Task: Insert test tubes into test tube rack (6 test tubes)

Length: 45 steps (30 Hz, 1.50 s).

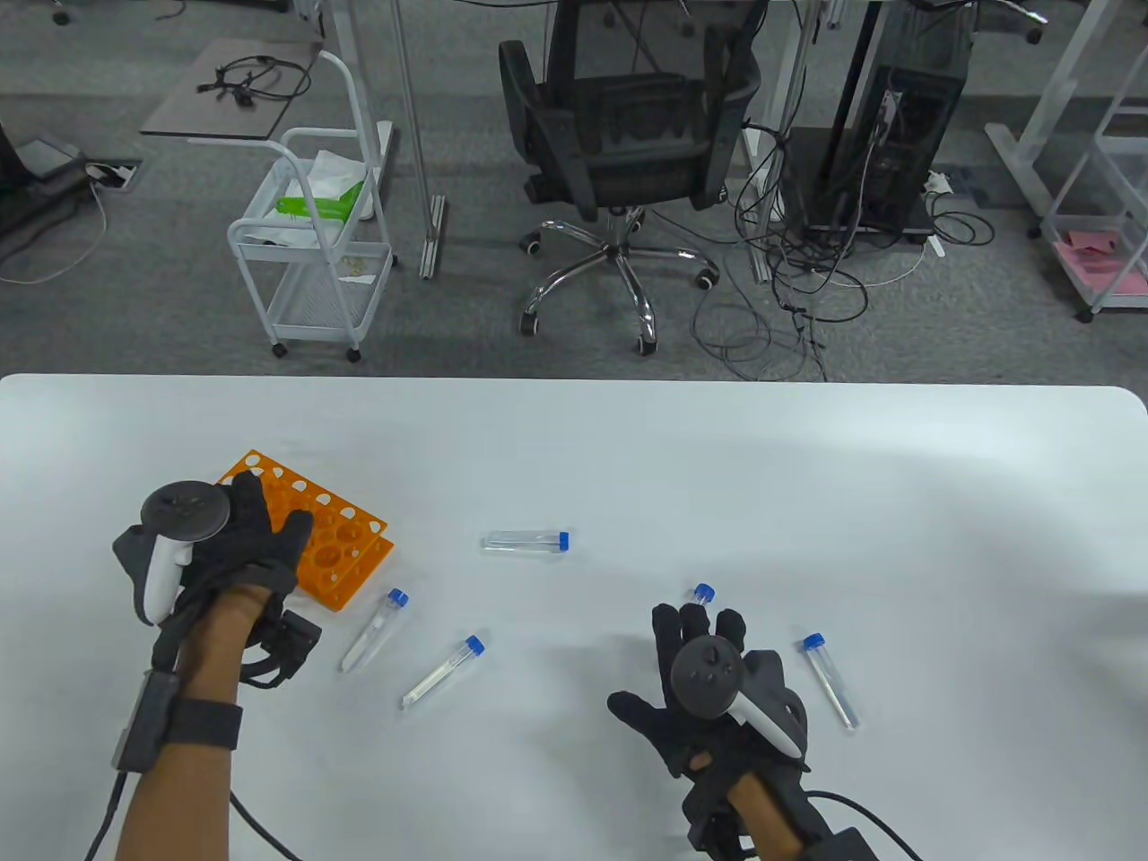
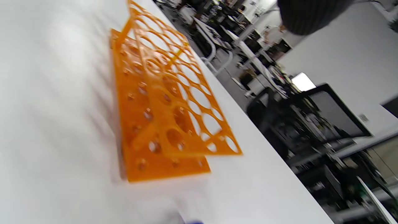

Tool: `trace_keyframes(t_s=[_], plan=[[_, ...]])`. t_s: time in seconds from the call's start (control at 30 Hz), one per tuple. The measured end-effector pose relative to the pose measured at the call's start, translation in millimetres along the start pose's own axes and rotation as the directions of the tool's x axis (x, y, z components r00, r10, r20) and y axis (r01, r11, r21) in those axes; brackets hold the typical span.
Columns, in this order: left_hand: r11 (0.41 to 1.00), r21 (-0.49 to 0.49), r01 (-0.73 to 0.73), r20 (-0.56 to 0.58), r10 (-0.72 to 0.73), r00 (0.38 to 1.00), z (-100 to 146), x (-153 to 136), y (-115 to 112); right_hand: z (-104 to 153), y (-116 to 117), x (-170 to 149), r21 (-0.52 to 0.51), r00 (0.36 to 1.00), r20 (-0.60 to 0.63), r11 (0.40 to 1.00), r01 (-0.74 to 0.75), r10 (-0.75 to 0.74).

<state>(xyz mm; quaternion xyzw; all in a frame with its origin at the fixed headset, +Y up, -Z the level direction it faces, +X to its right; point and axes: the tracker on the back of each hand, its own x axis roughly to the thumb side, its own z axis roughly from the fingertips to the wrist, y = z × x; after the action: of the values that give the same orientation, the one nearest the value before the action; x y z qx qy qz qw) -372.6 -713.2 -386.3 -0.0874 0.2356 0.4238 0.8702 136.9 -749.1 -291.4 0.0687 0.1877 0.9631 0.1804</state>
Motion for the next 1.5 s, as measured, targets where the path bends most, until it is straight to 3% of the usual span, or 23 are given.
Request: trace_keyframes(t_s=[0.1, 0.33, 0.47, 0.57, 0.8, 0.93, 1.03, 1.3, 1.5], plan=[[0.995, 0.061, -0.081, -0.065, 0.084, 0.994, -13.4, -13.3, -1.3, -0.5, -1.6, -3.1, -0.005, 1.0, -0.013, 1.0, 0.011, -0.011], [0.979, 0.175, -0.108, -0.199, 0.143, 0.97, -38.2, -32.7, -11.4, -1.7, -4.9, -9.9, -0.012, 0.999, -0.038, 0.999, 0.036, -0.036], [0.973, 0.201, -0.11, -0.266, 0.162, 0.95, -44.3, -42.4, -15.6, -1.2, -7.4, -12.2, -0.023, 0.998, -0.048, 0.999, 0.042, -0.043], [0.98, 0.16, -0.12, -0.316, 0.166, 0.934, -48.4, -50.8, -19.6, -0.6, -9.2, -14.0, -0.03, 0.997, -0.051, 0.998, 0.053, -0.054], [0.947, 0.201, -0.249, -0.304, 0.302, 0.904, -49.2, -65.3, -23.5, -1.0, -10.7, -15.2, -0.033, 0.997, -0.057, 0.998, 0.052, -0.053], [0.902, 0.163, -0.399, -0.253, 0.429, 0.867, -53.9, -72.8, -24.6, -0.6, -11.1, -15.2, -0.033, 0.997, -0.056, 0.998, 0.061, -0.062], [0.894, 0.159, -0.419, -0.244, 0.447, 0.861, -55.1, -73.2, -23.7, -1.2, -11.3, -15.3, -0.037, 0.996, -0.062, 0.997, 0.064, -0.066], [0.761, 0.078, -0.644, -0.208, 0.644, 0.736, -59.7, -73.0, -24.5, -1.5, -13.9, -18.2, -0.049, 0.994, -0.072, 0.996, 0.08, -0.084], [0.754, 0.036, -0.655, -0.146, 0.653, 0.743, -54.0, -59.5, -17.6, -0.4, -17.7, -19.3, -0.06, 0.993, -0.067, 0.993, 0.097, -0.101]])
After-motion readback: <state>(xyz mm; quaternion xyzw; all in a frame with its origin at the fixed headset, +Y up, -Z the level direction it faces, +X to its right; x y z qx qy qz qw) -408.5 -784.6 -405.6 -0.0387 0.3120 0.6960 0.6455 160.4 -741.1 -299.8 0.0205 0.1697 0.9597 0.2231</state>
